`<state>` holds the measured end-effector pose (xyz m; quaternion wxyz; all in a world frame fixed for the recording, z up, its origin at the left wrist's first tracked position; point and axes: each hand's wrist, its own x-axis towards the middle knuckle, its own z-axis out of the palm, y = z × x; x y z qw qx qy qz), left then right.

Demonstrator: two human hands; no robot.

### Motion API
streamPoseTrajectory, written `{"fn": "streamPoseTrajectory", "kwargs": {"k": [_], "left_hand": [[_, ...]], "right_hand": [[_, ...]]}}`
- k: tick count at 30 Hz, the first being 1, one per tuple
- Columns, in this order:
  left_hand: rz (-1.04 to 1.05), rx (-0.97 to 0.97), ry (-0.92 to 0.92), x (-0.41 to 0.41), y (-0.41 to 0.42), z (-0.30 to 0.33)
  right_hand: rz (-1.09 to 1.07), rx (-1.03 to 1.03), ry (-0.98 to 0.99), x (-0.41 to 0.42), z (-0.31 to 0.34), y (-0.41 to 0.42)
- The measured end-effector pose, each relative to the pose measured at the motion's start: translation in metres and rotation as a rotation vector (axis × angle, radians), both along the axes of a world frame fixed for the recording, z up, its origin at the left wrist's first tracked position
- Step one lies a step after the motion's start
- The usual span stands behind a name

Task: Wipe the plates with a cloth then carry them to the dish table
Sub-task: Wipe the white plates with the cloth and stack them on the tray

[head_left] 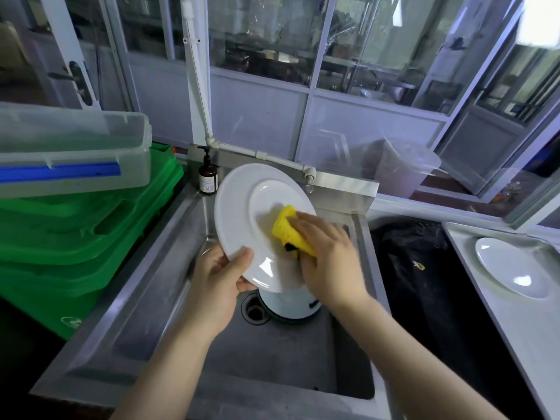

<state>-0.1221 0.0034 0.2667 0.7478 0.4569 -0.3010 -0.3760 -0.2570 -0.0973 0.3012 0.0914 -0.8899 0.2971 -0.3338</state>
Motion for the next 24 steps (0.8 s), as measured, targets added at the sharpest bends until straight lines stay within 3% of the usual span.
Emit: {"fn": "streamPoseTrajectory", "kwargs": {"k": [3, 5, 11, 15, 20, 24], "left_hand": [[-0.047, 0.000, -0.002, 0.004, 0.001, 0.002], [-0.088, 0.010, -0.026, 0.007, 0.002, 0.003], [-0.100, 0.010, 0.059, 0.014, 0.009, 0.001], [-0.121, -0.045, 0.090, 0.022, 0.013, 0.003], [-0.144, -0.064, 0.115, 0.024, 0.010, 0.000], [-0.165, -0.092, 0.194, 0.024, 0.009, -0.004]], "right_hand": [[0.139, -0.043, -0.082, 0.005, -0.001, 0.018], [0.113, -0.010, -0.149, 0.001, 0.002, 0.008], [-0.256, 0.343, -0.240, -0.024, 0.001, -0.048], [-0.441, 0.532, -0.457, -0.036, -0.009, -0.062], [-0.276, 0.674, -0.606, -0.028, -0.013, -0.050], [-0.085, 1.131, -0.833, -0.031, -0.016, -0.048]]}}
